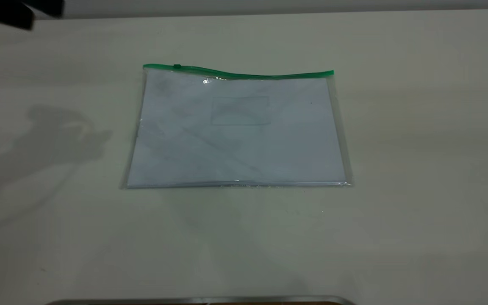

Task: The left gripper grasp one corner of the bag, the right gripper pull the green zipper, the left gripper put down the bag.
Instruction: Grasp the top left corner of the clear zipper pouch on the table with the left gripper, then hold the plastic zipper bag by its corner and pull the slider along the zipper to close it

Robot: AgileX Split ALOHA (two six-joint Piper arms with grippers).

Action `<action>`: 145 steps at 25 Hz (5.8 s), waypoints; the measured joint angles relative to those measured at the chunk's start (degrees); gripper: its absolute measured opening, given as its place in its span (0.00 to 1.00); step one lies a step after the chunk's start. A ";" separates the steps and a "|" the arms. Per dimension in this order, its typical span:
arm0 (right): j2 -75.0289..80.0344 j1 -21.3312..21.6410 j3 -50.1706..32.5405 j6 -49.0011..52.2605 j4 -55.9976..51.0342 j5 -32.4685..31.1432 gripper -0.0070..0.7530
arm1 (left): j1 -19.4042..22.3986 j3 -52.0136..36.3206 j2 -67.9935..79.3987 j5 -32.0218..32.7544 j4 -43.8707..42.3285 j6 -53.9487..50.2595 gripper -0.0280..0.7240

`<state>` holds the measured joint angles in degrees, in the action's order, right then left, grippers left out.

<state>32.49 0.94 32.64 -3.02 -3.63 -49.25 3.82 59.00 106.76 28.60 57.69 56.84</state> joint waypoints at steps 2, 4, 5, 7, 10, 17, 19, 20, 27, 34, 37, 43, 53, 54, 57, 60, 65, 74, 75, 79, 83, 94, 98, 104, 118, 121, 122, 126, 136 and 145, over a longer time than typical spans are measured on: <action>4.62 0.00 0.07 0.00 0.00 2.80 0.71 | 0.00 2.24 4.41 -0.34 2.14 3.98 0.82; 8.26 0.00 0.07 0.00 -0.02 4.39 0.71 | 0.00 4.92 8.97 -0.44 4.24 6.75 0.82; 9.86 0.00 0.07 0.00 -0.15 5.00 0.71 | 0.00 6.05 10.79 -0.44 5.04 7.89 0.82; 12.06 0.00 0.07 0.00 -0.34 5.78 0.71 | 0.00 8.68 14.98 -0.47 6.62 9.81 0.82; 13.53 0.00 0.07 0.02 -0.34 7.01 0.71 | 0.00 12.68 20.52 -0.07 7.94 11.63 0.82; 14.93 0.00 2.00 -0.03 -0.46 9.93 0.71 | -1.98 22.32 31.22 1.36 9.07 12.99 0.82; 16.14 0.00 3.76 -0.72 -0.51 8.89 0.71 | -3.39 24.34 33.43 1.41 9.07 13.34 0.82; 16.98 0.00 4.84 -0.96 -0.51 8.22 0.71 | -4.04 25.39 34.22 1.41 9.13 13.42 0.82; 21.78 0.00 8.90 -1.58 -0.51 4.67 0.71 | -5.89 29.03 38.11 0.73 9.49 13.78 0.82; 22.35 0.00 8.95 -1.69 -0.68 4.48 0.71 | -8.56 33.51 42.01 0.69 11.60 15.04 0.82; 22.35 0.00 8.95 -1.80 -0.68 4.48 0.71 | -9.23 34.58 42.93 1.24 13.24 15.08 0.81; 23.52 0.00 8.95 -2.56 -0.89 4.53 0.71 | -9.72 34.99 43.61 3.27 13.56 15.83 0.51; 42.62 0.00 15.28 -24.61 -13.69 6.98 0.71 | -9.72 36.93 43.66 9.28 13.48 43.65 0.11; 45.10 0.00 16.18 -28.54 -15.31 8.31 0.71 | -9.72 37.52 43.66 10.42 13.53 47.40 0.11; 54.05 -0.21 19.38 -39.48 -21.09 11.33 0.71 | -9.78 38.78 43.66 14.51 13.55 58.99 0.11; 63.27 -2.23 23.19 -50.78 -25.51 14.00 0.71 | -9.83 39.88 43.67 16.85 13.19 62.85 0.11; 75.98 -8.31 31.19 -64.53 -33.36 16.00 0.71 | -10.01 41.03 43.67 18.13 12.28 63.69 0.11; 92.44 -18.26 46.45 -77.79 -45.05 13.91 0.71 | -13.14 41.77 43.67 18.37 6.26 63.83 0.11; 93.49 -19.09 47.41 -78.82 -45.86 13.43 0.71 | -13.32 41.77 43.67 18.41 5.98 63.88 0.11; 97.29 -20.98 50.45 -82.53 -49.20 12.25 0.71 | -14.16 41.77 43.67 18.23 5.47 63.88 0.11; 99.58 -21.11 51.94 -85.64 -53.91 12.22 0.71 | -15.20 41.77 43.67 17.61 5.13 63.88 0.11; 102.35 -21.11 53.21 -89.12 -61.54 12.52 0.71 | -20.32 41.77 43.67 15.12 4.94 64.04 0.11; 103.39 -21.11 53.28 -89.18 -61.66 12.52 0.71 | -20.66 41.77 43.67 14.99 4.94 64.04 0.11; 103.96 -21.11 53.28 -89.90 -61.78 12.98 0.70 | -20.67 41.77 43.67 14.99 5.13 64.25 0.11; 103.98 -20.94 53.28 -90.48 -61.99 14.70 0.16 | -20.67 41.77 43.67 15.33 7.93 64.34 0.11; 103.98 -20.94 53.28 -90.48 -62.80 15.34 0.12 | -20.67 41.77 43.67 15.33 7.97 64.34 0.11; 103.98 -20.94 53.28 -90.48 -62.87 15.47 0.12 | -20.67 41.77 43.67 15.33 7.97 64.34 0.11; 103.98 -20.94 53.28 -90.48 -62.91 15.63 0.10 | -20.67 41.77 43.72 15.33 9.39 64.39 0.11; 103.86 -20.94 53.77 -84.67 -55.51 18.32 0.06 | -20.67 41.77 44.24 15.03 13.37 64.39 0.11; 103.63 -20.45 53.83 -76.48 -47.21 19.73 0.06 | -19.87 41.77 44.38 17.52 14.93 63.03 0.11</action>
<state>136.11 -19.51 86.47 -79.50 -50.84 -29.52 -16.05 100.76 151.13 46.12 72.62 119.87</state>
